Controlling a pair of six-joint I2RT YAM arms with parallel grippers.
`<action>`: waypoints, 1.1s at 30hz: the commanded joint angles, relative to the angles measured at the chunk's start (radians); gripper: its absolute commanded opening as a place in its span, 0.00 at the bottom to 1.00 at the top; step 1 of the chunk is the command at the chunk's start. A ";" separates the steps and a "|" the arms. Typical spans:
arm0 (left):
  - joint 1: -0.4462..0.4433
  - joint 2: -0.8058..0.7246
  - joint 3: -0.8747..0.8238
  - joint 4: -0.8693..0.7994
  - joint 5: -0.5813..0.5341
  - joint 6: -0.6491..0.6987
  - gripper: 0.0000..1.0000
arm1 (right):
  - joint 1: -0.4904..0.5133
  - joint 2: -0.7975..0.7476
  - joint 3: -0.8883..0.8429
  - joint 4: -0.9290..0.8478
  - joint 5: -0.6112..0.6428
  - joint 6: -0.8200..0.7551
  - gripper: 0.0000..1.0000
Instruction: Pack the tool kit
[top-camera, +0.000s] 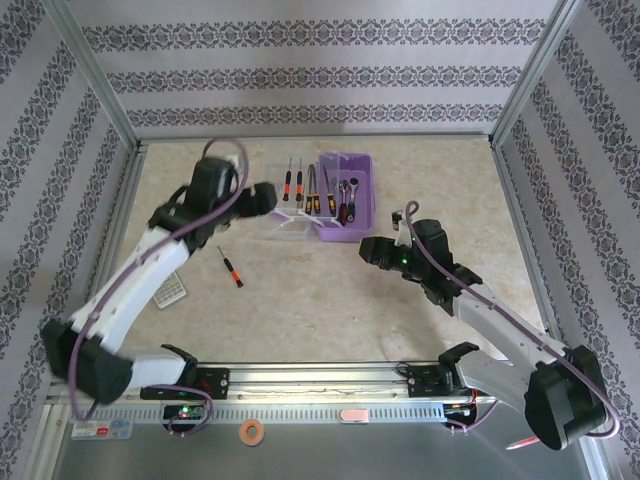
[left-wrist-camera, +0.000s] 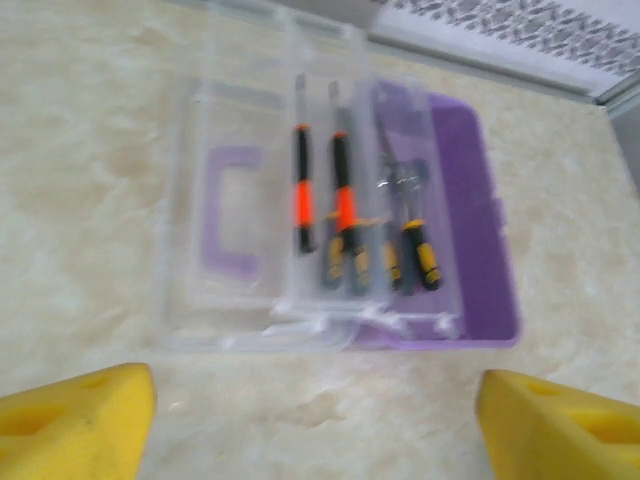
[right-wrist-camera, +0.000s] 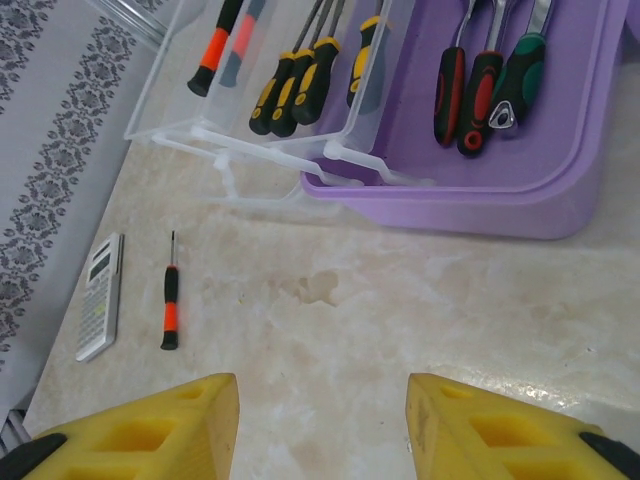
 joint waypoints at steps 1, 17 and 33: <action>0.013 -0.091 -0.243 0.061 -0.122 -0.125 0.91 | 0.014 -0.049 0.049 -0.103 0.044 -0.009 0.49; 0.027 -0.457 -0.778 0.035 -0.047 -0.397 0.92 | 0.246 0.096 0.098 -0.118 0.193 -0.030 0.44; 0.038 -0.181 -0.575 0.054 -0.190 -0.311 0.63 | 0.306 0.243 0.201 -0.077 0.197 -0.020 0.43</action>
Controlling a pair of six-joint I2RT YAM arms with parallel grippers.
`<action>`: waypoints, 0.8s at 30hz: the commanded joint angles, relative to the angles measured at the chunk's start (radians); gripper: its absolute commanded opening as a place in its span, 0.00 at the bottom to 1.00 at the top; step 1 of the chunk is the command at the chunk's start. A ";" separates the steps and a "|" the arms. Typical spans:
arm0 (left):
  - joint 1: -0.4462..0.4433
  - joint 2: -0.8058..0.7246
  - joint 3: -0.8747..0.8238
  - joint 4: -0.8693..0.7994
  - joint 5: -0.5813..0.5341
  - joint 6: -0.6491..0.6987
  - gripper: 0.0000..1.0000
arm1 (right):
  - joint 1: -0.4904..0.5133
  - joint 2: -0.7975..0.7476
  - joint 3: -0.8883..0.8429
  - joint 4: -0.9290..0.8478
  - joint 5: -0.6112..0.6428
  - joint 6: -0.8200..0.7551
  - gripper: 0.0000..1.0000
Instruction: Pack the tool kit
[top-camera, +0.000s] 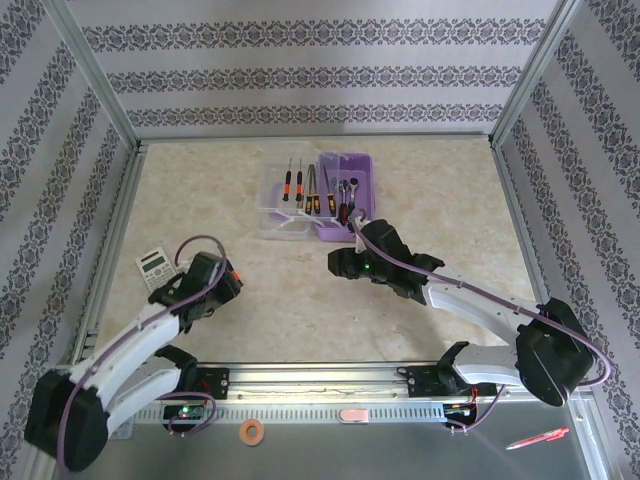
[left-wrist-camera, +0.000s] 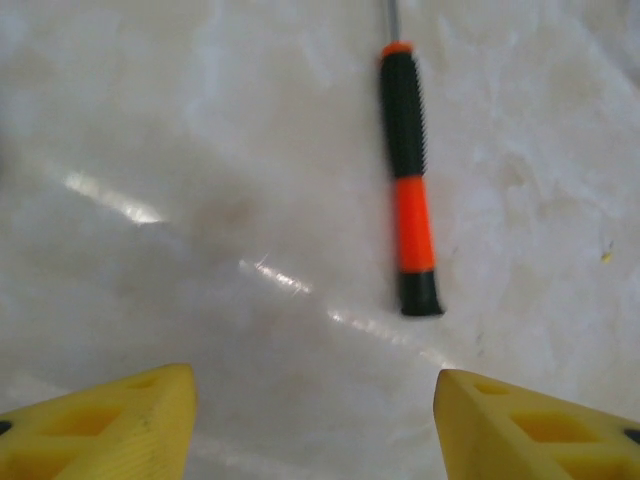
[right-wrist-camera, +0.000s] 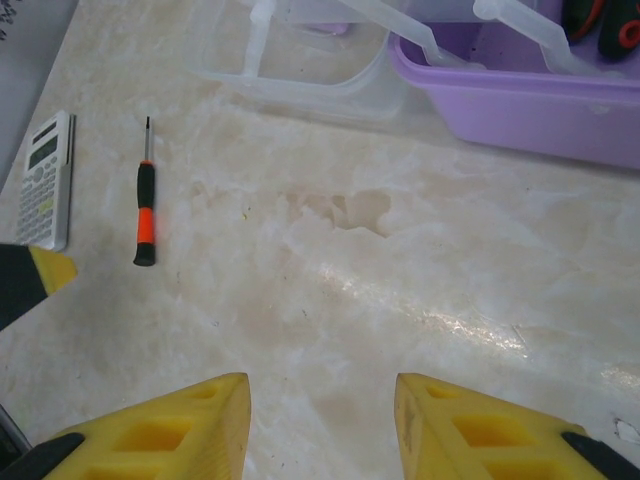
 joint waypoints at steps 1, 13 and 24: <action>0.023 0.136 0.127 0.026 -0.057 0.069 0.63 | 0.016 -0.004 0.031 0.020 0.023 0.004 0.43; 0.130 0.573 0.403 0.037 0.049 0.187 0.47 | 0.013 -0.094 -0.028 -0.007 0.076 -0.040 0.43; 0.129 0.676 0.378 0.056 0.043 0.123 0.34 | -0.028 -0.103 -0.043 -0.010 0.033 -0.082 0.44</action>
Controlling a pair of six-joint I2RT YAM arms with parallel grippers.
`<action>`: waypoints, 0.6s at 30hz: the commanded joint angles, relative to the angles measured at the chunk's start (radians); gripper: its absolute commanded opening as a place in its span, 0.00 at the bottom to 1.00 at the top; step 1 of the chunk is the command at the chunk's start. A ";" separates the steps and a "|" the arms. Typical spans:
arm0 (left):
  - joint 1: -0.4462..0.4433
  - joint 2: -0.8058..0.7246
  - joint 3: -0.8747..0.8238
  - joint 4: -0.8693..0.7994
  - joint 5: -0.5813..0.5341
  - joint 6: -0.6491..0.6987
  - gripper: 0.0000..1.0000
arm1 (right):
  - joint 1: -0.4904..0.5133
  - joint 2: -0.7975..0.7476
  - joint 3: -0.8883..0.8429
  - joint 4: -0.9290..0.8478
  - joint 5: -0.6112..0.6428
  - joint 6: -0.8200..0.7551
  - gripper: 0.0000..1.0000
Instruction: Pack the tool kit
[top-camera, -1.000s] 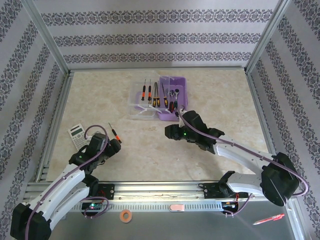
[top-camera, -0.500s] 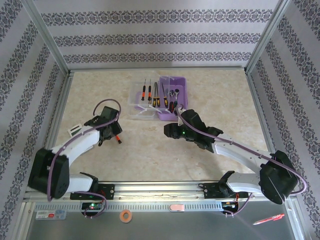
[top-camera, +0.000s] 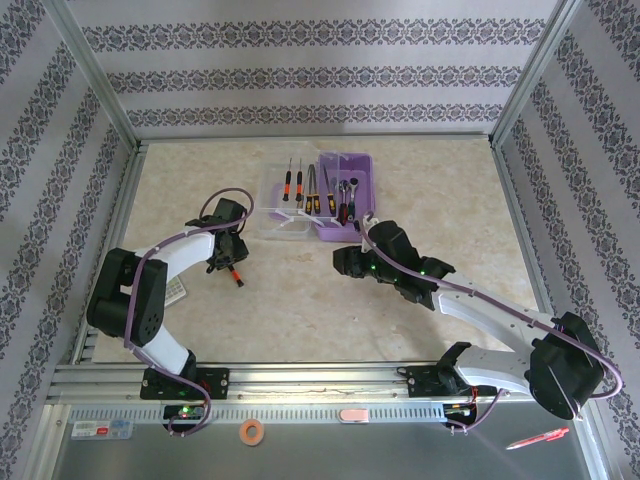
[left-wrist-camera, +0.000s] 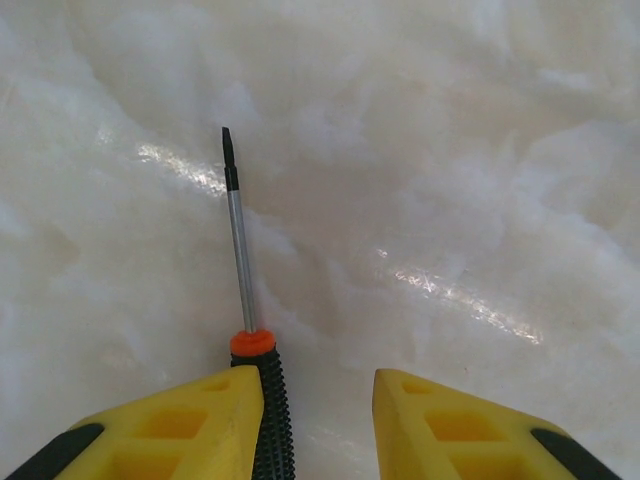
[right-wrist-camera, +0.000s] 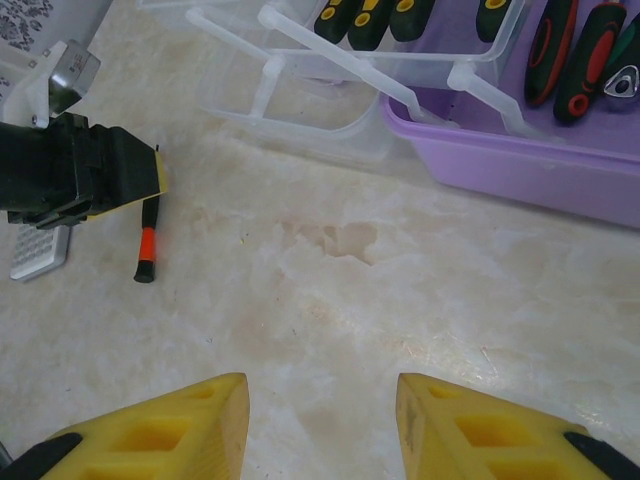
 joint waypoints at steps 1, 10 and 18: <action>0.004 0.014 -0.046 0.010 0.007 -0.033 0.31 | -0.022 -0.017 -0.024 -0.004 -0.021 -0.025 0.43; -0.003 -0.009 -0.083 0.011 0.035 -0.039 0.30 | -0.065 -0.058 -0.061 -0.002 -0.045 -0.028 0.44; -0.014 -0.144 -0.126 -0.040 0.014 -0.057 0.33 | -0.078 -0.058 -0.068 0.006 -0.065 -0.021 0.44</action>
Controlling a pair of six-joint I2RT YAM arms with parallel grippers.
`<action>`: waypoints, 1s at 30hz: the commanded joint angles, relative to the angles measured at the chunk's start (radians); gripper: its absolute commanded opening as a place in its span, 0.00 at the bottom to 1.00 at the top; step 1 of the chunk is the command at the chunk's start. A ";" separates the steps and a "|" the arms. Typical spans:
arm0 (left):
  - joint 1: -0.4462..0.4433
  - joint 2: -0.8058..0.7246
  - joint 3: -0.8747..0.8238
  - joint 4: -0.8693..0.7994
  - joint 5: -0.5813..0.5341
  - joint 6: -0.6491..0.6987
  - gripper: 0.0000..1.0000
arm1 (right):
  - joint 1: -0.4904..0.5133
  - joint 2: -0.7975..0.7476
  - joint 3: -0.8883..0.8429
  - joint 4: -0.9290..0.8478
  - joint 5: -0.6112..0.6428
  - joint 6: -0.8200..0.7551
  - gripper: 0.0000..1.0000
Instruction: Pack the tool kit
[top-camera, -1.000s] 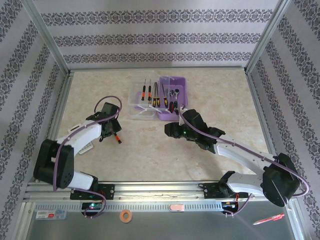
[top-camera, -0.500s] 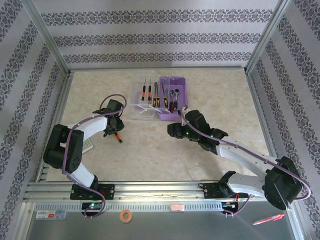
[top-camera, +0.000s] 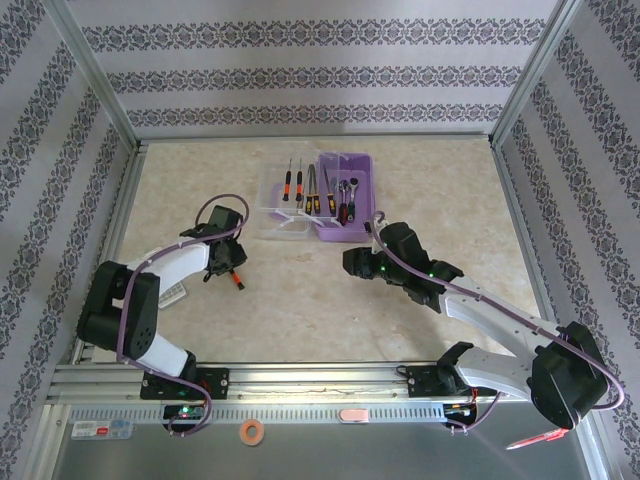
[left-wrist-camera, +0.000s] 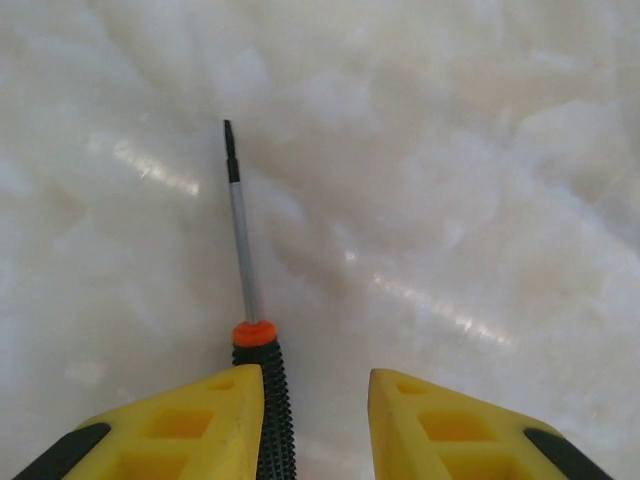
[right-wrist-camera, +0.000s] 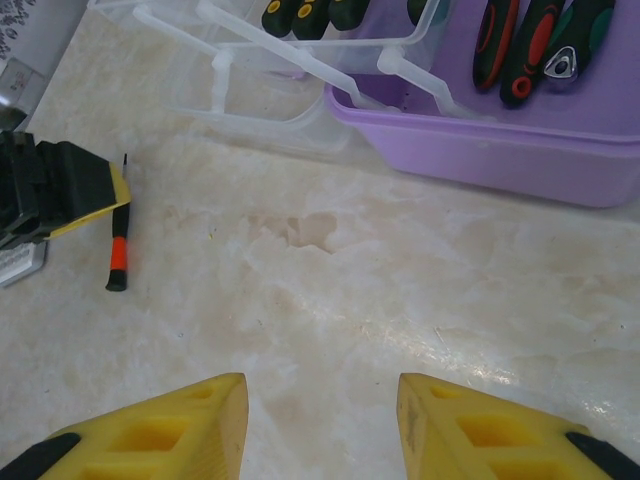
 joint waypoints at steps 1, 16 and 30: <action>-0.013 -0.055 -0.025 -0.094 -0.014 -0.027 0.33 | -0.012 -0.009 -0.008 0.013 -0.028 -0.007 0.44; -0.014 -0.094 -0.106 -0.057 -0.031 -0.061 0.37 | -0.012 0.008 -0.017 0.032 -0.050 0.034 0.44; -0.014 -0.043 -0.173 0.048 0.022 -0.010 0.17 | -0.012 0.017 -0.006 0.028 -0.058 0.045 0.44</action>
